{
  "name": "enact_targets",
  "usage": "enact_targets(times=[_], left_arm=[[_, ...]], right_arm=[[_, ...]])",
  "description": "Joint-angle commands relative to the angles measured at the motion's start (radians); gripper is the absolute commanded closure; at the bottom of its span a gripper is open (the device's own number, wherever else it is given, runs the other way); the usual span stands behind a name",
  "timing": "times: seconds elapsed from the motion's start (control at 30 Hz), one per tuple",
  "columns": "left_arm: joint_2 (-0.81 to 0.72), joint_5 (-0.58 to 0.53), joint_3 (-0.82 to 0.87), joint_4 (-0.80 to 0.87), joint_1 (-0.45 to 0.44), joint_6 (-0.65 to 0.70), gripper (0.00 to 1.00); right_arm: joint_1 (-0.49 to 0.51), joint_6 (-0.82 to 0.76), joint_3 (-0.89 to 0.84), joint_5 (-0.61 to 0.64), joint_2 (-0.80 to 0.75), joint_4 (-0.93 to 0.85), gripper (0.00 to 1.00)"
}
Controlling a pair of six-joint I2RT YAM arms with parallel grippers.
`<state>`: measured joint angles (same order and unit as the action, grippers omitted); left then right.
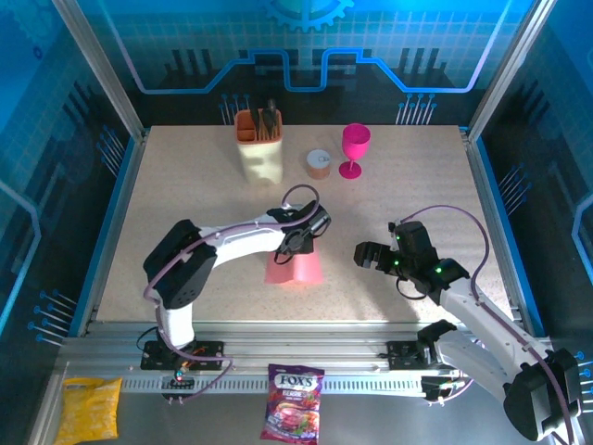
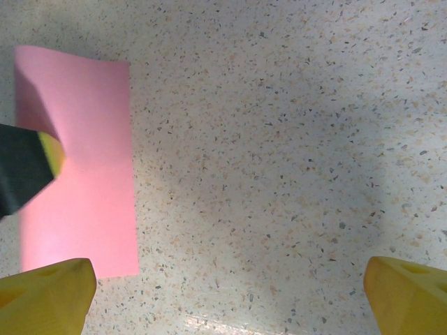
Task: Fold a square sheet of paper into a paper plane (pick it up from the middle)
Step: First fold the square sheet of paper in half at the center of the table.
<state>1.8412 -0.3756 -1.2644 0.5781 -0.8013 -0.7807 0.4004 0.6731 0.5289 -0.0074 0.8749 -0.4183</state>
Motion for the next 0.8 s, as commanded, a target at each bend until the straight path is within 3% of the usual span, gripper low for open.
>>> enact_targets(times=[0.0, 0.27, 0.53, 0.77], left_arm=[[-0.077, 0.007, 0.000, -0.010, -0.006, 0.039, 0.61], [-0.217, 0.084, 0.040, -0.153, -0.053, 0.065, 0.61], [-0.296, 0.306, 0.304, -0.627, -0.058, -0.072, 0.61], [-0.236, 0.267, 0.457, -0.837, -0.053, -0.102, 0.61]], right_arm=[[0.011, 0.007, 0.000, 0.008, -0.007, -0.014, 0.01], [0.006, -0.004, 0.019, 0.014, -0.007, -0.037, 0.01], [-0.006, -0.017, 0.045, 0.001, -0.016, -0.088, 0.01], [-0.022, -0.036, 0.067, -0.025, 0.007, -0.113, 0.01]])
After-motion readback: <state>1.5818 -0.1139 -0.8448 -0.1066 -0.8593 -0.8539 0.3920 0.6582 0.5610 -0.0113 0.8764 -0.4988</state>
